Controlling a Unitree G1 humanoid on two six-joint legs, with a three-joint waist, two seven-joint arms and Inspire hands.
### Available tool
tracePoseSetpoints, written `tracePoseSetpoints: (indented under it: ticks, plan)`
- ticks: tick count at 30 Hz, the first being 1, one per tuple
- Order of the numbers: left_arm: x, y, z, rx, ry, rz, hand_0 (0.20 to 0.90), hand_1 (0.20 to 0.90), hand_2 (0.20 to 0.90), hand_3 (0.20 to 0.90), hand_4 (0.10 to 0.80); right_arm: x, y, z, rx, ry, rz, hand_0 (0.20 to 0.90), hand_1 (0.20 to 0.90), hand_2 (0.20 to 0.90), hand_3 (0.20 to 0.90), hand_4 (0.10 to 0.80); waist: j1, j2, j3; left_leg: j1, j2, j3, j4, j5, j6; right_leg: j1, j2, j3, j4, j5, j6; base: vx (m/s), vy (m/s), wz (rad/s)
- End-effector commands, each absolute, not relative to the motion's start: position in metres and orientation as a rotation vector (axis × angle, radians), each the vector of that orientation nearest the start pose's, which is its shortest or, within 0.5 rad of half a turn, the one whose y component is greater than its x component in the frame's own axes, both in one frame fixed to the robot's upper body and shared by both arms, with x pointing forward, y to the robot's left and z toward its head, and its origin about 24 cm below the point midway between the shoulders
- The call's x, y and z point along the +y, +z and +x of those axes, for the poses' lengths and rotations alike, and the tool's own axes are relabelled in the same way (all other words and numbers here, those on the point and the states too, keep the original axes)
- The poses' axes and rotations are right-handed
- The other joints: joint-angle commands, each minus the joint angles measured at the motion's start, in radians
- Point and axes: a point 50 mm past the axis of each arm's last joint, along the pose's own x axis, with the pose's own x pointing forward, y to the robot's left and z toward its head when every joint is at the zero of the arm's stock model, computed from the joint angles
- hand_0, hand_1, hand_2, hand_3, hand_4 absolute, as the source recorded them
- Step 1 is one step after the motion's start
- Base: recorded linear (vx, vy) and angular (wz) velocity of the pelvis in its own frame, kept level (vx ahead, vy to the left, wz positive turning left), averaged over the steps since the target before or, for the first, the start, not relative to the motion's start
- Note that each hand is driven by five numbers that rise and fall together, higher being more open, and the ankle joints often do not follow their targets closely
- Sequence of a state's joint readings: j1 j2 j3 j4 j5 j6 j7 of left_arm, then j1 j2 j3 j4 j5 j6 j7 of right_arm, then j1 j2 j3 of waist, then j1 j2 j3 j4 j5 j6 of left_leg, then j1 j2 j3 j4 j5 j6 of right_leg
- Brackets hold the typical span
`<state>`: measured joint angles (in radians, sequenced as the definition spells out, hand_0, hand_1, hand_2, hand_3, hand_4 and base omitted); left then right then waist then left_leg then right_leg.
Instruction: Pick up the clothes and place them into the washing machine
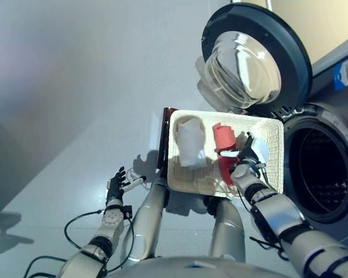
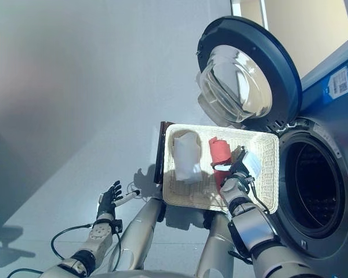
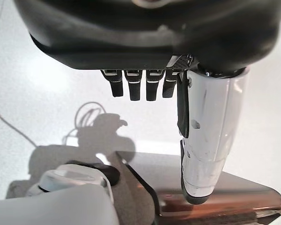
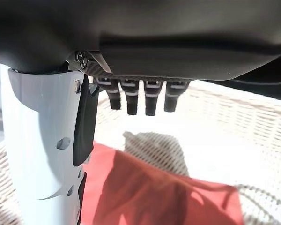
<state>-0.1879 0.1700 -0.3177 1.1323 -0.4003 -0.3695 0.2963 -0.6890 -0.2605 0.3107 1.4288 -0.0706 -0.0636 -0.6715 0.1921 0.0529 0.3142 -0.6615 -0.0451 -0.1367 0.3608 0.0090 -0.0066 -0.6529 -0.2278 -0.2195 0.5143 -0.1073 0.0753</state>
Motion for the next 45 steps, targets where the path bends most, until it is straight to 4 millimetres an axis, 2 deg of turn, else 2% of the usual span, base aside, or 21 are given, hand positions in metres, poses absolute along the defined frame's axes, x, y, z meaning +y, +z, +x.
tracePoseSetpoints:
  ticks: [1, 8, 13, 14, 15, 17, 18, 19, 20, 21, 22, 25, 29, 37, 42, 45]
  plan:
    - [0.21, -0.116, 0.194, 0.633, 0.393, 0.097, 0.9, 0.9, 0.9, 0.9, 0.8, -0.256, -0.009, 0.316, 0.409, -0.585, -0.833, 0.9, 0.9, 0.9, 0.9, 0.8, -0.002, 0.013, -0.013, -0.046, -0.032, 0.02, -0.061, 0.036, -0.03, 0.012, 0.057, -0.006, -0.098, 0.064, -0.022, 0.0, -0.006, 0.03]
    - [0.212, -0.109, 0.207, 0.595, 0.423, 0.065, 0.9, 0.9, 0.9, 0.9, 0.8, -0.258, 0.007, 0.327, 0.341, -0.606, -0.827, 0.9, 0.9, 0.9, 0.9, 0.8, -0.016, 0.026, 0.028, -0.12, -0.025, 0.028, -0.015, 0.028, -0.038, -0.049, 0.051, -0.007, -0.048, 0.041, -0.029, -0.005, -0.01, 0.02]
    - [0.21, -0.099, 0.22, 0.528, 0.421, 0.034, 0.9, 0.9, 0.9, 0.9, 0.8, -0.263, 0.039, 0.346, 0.245, -0.649, -0.836, 0.9, 0.9, 0.9, 0.9, 0.8, -0.012, 0.041, 0.059, -0.217, -0.032, 0.033, 0.074, 0.0, -0.034, -0.134, 0.037, -0.003, 0.05, 0.006, -0.035, 0.005, 0.007, 0.07]
    - [0.21, -0.099, 0.22, 0.528, 0.421, 0.033, 0.9, 0.9, 0.9, 0.9, 0.8, -0.263, 0.039, 0.346, 0.244, -0.649, -0.837, 0.9, 0.9, 0.9, 0.9, 0.8, -0.012, 0.041, 0.057, -0.22, -0.032, 0.033, 0.077, -0.002, -0.034, -0.138, 0.037, -0.002, 0.053, 0.005, -0.035, 0.002, 0.043, 0.03]
    - [0.208, -0.093, 0.225, 0.488, 0.414, 0.019, 0.9, 0.9, 0.9, 0.9, 0.8, -0.265, 0.052, 0.353, 0.212, -0.661, -0.851, 0.9, 0.9, 0.9, 0.9, 0.8, -0.01, 0.047, 0.067, -0.273, -0.036, 0.038, 0.142, -0.026, -0.029, -0.188, 0.032, 0.008, 0.114, -0.015, -0.04, -0.001, 0.053, 0.05]
    - [0.204, -0.089, 0.228, 0.454, 0.396, 0.005, 0.9, 0.9, 0.9, 0.9, 0.8, -0.267, 0.065, 0.359, 0.18, -0.674, -0.866, 0.9, 0.9, 0.9, 0.9, 0.8, -0.003, 0.049, 0.067, -0.324, -0.042, 0.044, 0.205, -0.053, -0.025, -0.236, 0.025, 0.017, 0.166, -0.032, -0.042, 0.014, 0.063, 0.08]
    - [0.202, -0.088, 0.229, 0.44, 0.385, 0.003, 0.9, 0.9, 0.9, 0.9, 0.8, -0.268, 0.073, 0.363, 0.163, -0.684, -0.872, 0.631, 0.631, 0.631, 0.631, 0.608, 0.001, 0.05, 0.064, -0.347, -0.045, 0.047, 0.234, -0.067, -0.022, -0.259, 0.02, 0.022, 0.191, -0.042, -0.043, 0.033, 0.056, 0.1]
    - [0.199, -0.086, 0.231, 0.424, 0.374, -0.004, 0.9, 0.9, 0.9, 0.9, 0.8, -0.27, 0.078, 0.365, 0.159, -0.692, -0.891, 0.494, 0.494, 0.494, 0.494, 0.51, 0.005, 0.052, 0.063, -0.37, -0.047, 0.048, 0.26, -0.077, -0.019, -0.282, 0.015, 0.027, 0.22, -0.052, -0.044, 0.027, 0.039, 0.09]
    - [0.199, -0.086, 0.231, 0.424, 0.374, -0.004, 0.9, 0.9, 0.9, 0.9, 0.8, -0.27, 0.078, 0.365, 0.158, -0.692, -0.891, 0.466, 0.466, 0.466, 0.466, 0.49, 0.005, 0.052, 0.063, -0.37, -0.047, 0.048, 0.261, -0.078, -0.019, -0.282, 0.015, 0.027, 0.22, -0.052, -0.044, 0.038, 0.065, 0.06]
    - [0.191, -0.079, 0.234, 0.38, 0.338, -0.023, 0.9, 0.9, 0.9, 0.9, 0.8, -0.274, 0.092, 0.37, 0.144, -0.708, -0.928, 0.398, 0.398, 0.398, 0.398, 0.441, 0.014, 0.058, 0.063, -0.407, -0.054, 0.052, 0.301, -0.095, -0.015, -0.316, 0.006, 0.036, 0.265, -0.071, -0.048, 0.032, 0.06, 0.01]
    - [0.19, -0.077, 0.236, 0.364, 0.328, -0.028, 0.9, 0.9, 0.9, 0.9, 0.8, -0.273, 0.094, 0.371, 0.141, -0.706, -0.938, 0.2, 0.2, 0.2, 0.2, 0.3, 0.015, 0.058, 0.065, -0.415, -0.055, 0.052, 0.308, -0.101, -0.013, -0.328, 0.002, 0.04, 0.277, -0.077, -0.049, 0.049, 0.077, -0.03]
    - [0.184, -0.072, 0.241, 0.337, 0.298, -0.033, 0.9, 0.9, 0.9, 0.9, 0.8, -0.271, 0.103, 0.375, 0.125, -0.705, -0.975, 0.2, 0.2, 0.2, 0.2, 0.3, 0.021, 0.058, 0.068, -0.443, -0.061, 0.055, 0.33, -0.111, -0.005, -0.36, -0.003, 0.049, 0.303, -0.085, -0.053, 0.038, 0.044, -0.06]
    - [0.181, -0.073, 0.242, 0.343, 0.296, -0.032, 0.9, 0.9, 0.9, 0.9, 0.8, -0.267, 0.102, 0.377, 0.122, -0.699, -0.987, 0.2, 0.2, 0.2, 0.2, 0.3, 0.023, 0.057, 0.069, -0.446, -0.066, 0.058, 0.325, -0.111, -0.001, -0.365, 0.0, 0.051, 0.302, -0.088, -0.056, 0.037, 0.028, -0.02]
    - [0.185, -0.078, 0.238, 0.374, 0.321, -0.003, 0.9, 0.9, 0.9, 0.9, 0.8, -0.264, 0.093, 0.374, 0.136, -0.691, -0.986, 0.2, 0.2, 0.2, 0.2, 0.3, 0.016, 0.053, 0.041, -0.417, -0.072, 0.059, 0.271, -0.094, -0.001, -0.348, 0.01, 0.05, 0.26, -0.065, -0.055, 0.005, 0.001, 0.0]
    - [0.194, -0.088, 0.227, 0.432, 0.346, 0.021, 0.9, 0.9, 0.9, 0.9, 0.8, -0.265, 0.074, 0.365, 0.177, -0.68, -0.947, 0.2, 0.2, 0.2, 0.2, 0.3, 0.001, 0.042, 0.022, -0.326, -0.055, 0.067, 0.178, -0.068, -0.005, -0.274, 0.034, 0.057, 0.167, -0.029, -0.049, 0.003, 0.001, -0.05]
    - [0.197, -0.09, 0.225, 0.442, 0.352, 0.025, 0.9, 0.9, 0.9, 0.9, 0.8, -0.267, 0.07, 0.362, 0.184, -0.679, -0.918, 0.2, 0.2, 0.2, 0.2, 0.3, -0.005, 0.038, 0.018, -0.29, -0.047, 0.07, 0.143, -0.057, -0.008, -0.232, 0.042, 0.061, 0.118, -0.011, -0.044, -0.001, -0.005, -0.12]
